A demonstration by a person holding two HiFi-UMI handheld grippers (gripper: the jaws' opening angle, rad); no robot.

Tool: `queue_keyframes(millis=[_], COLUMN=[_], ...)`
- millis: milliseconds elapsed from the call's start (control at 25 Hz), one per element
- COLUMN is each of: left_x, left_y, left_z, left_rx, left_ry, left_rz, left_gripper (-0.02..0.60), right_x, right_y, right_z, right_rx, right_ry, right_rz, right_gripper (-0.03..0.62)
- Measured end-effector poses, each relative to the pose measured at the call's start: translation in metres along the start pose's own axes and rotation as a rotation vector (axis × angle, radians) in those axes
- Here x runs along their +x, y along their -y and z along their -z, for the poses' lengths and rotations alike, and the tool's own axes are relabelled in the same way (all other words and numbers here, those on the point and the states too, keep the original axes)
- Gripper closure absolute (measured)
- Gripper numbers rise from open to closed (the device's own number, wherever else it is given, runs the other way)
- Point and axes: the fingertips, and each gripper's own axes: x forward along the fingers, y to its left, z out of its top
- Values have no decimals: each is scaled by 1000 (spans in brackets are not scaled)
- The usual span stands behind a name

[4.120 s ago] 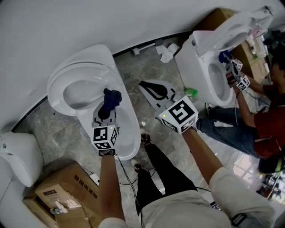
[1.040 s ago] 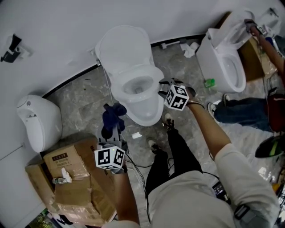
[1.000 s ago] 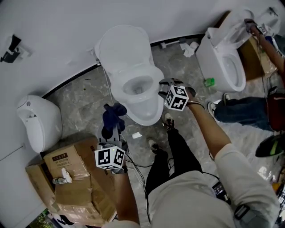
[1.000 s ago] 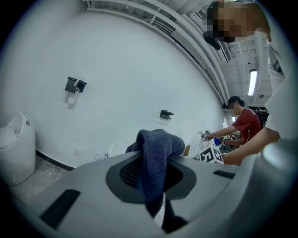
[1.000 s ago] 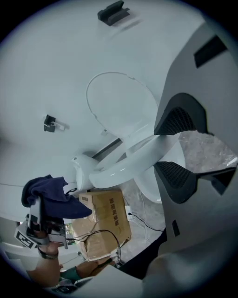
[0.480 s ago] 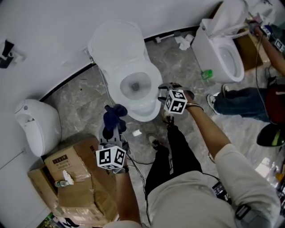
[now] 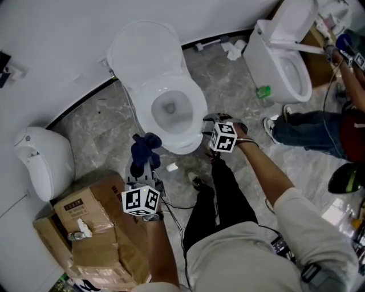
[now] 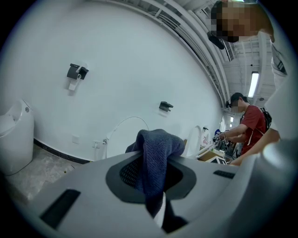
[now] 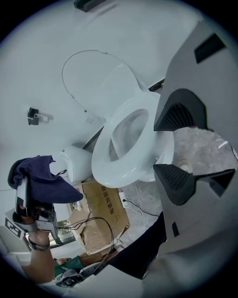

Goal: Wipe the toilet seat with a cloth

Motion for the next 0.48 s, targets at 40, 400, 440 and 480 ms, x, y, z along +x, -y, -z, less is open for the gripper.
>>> queue_keyframes(millis=[40,400,440,480], left_x=[1,19,21,23], left_y=[-1,-13,-15,-17], left_z=[1,19,20,22], left_rx=[-2,-6,-9,-13], left_ry=[-1,-32,-34,-33], left_rz=[-2,-10,-14,-17], left_gripper=[544,544,544,545], right_x=[3,29,33,36], right_y=[-4,-31,-34,-36], right_z=[3,16,17,19], right_rx=[-2,32,36,37], right_ry=[-7,-21,-19,-20], right_rz=[-7,-86,-88,-85], right_gripper=[365,364,364,364])
